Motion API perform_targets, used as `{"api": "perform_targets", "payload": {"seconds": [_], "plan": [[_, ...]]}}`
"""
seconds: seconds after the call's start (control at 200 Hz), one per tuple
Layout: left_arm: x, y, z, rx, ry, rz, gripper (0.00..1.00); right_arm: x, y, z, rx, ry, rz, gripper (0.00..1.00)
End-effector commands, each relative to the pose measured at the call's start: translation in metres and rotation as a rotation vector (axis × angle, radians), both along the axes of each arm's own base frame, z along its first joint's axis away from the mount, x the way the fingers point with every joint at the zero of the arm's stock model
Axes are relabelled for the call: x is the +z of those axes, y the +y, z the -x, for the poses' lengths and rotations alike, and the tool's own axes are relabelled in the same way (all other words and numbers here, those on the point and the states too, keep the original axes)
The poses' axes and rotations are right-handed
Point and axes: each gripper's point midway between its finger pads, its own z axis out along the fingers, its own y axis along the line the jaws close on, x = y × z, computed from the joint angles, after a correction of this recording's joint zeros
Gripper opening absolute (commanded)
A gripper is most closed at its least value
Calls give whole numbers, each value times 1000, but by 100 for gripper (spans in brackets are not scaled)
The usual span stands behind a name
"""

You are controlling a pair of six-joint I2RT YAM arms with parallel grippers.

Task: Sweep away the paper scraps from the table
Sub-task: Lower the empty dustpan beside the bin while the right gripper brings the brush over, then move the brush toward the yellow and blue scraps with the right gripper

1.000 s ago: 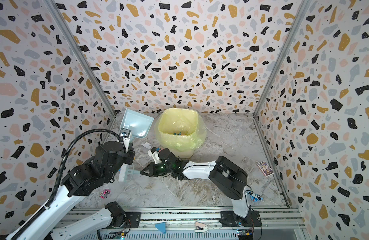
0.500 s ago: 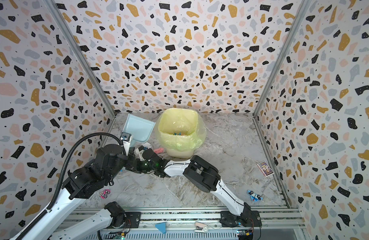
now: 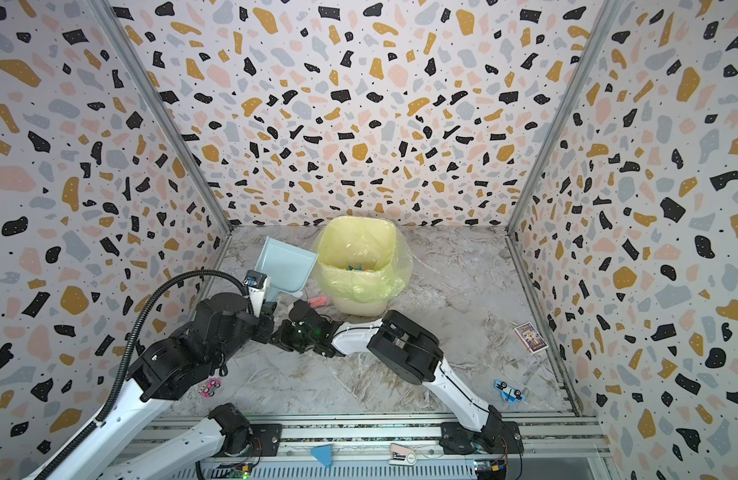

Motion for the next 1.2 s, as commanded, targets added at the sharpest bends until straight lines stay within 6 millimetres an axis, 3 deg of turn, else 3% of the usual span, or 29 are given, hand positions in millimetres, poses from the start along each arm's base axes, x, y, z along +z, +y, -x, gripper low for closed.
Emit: {"api": "perform_targets", "payload": {"seconds": [0.0, 0.11, 0.165, 0.275, 0.441, 0.711, 0.841, 1.011, 1.106, 1.196], "plan": [[3, -6, 3, -23, 18, 42, 0, 25, -34, 9, -32, 21, 39, 0], [-4, -11, 7, -47, 53, 58, 0, 22, -77, 19, -54, 41, 92, 0], [-5, -11, 9, -50, 62, 65, 1, 29, -97, 21, -66, 33, 107, 0], [3, -9, 11, -41, 52, 80, 2, 55, -113, 26, -57, -11, 75, 0], [14, -8, 11, -40, 39, 86, 3, 94, -82, 22, -9, -98, -28, 0], [19, -8, 11, -38, 31, 93, 3, 102, -16, -16, -35, -217, -182, 0], [16, -9, 12, -42, 42, 90, 3, 86, 3, -32, -90, -216, -209, 0], [13, -9, 13, -45, 51, 91, 4, 67, 14, -54, -176, -202, -189, 0], [12, -9, 13, -46, 54, 93, 4, 56, 12, -61, -205, -169, -146, 0], [13, -10, 13, -45, 57, 91, 4, 44, 1, -56, -216, -116, -97, 0]]}}
